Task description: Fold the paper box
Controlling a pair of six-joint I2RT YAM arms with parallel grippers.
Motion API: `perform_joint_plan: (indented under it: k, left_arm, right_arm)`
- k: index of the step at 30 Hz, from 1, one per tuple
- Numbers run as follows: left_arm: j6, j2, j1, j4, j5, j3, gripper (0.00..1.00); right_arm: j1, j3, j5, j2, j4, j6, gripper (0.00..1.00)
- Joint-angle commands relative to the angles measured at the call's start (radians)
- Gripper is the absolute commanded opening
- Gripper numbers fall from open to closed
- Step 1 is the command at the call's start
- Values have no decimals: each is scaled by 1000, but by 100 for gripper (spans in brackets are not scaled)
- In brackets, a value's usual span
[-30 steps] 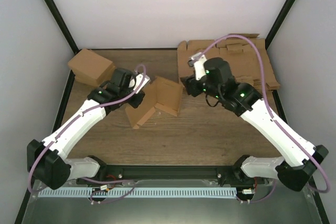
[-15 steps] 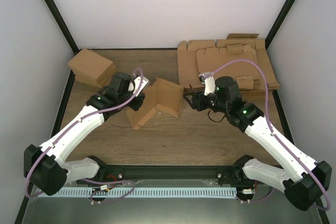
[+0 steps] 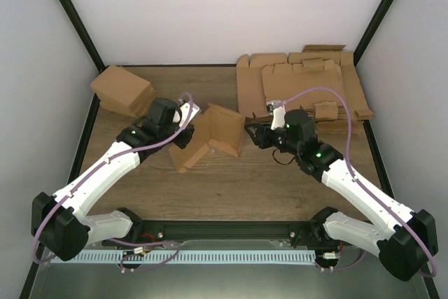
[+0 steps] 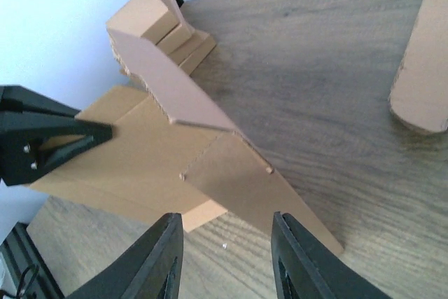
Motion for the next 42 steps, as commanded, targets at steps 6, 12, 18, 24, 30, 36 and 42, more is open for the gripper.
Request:
perform_joint_plan:
  k: [6,12,18,24,30,36,42]
  left_arm:
    - [2,26,-14,-75,24,-28,4]
    - [6,21,-15,-75,23,-28,4]
    - [8,22,-17,-75,34,-31,5]
    - [10,25,-20,-76,36,-29,4]
    - [12,26,-19,-76,33,-28,5]
    - [14,27,-21,-77,35,-25,4]
    - [23,29,-20,-81,35,-28,4]
  right_arm:
    - [-11,40,61,69,96,2,37]
    - [-12,69,54,142,101,-11,37]
    - [-14,80,46,192,87,-16,36]
    - [-16,85,35,165,104,-6,38]
    - [-23,113,45,167,97,-21,39]
    - [-22,128,36,190,103,-27,39]
    - [-24,156,26,226,93,-53,39]
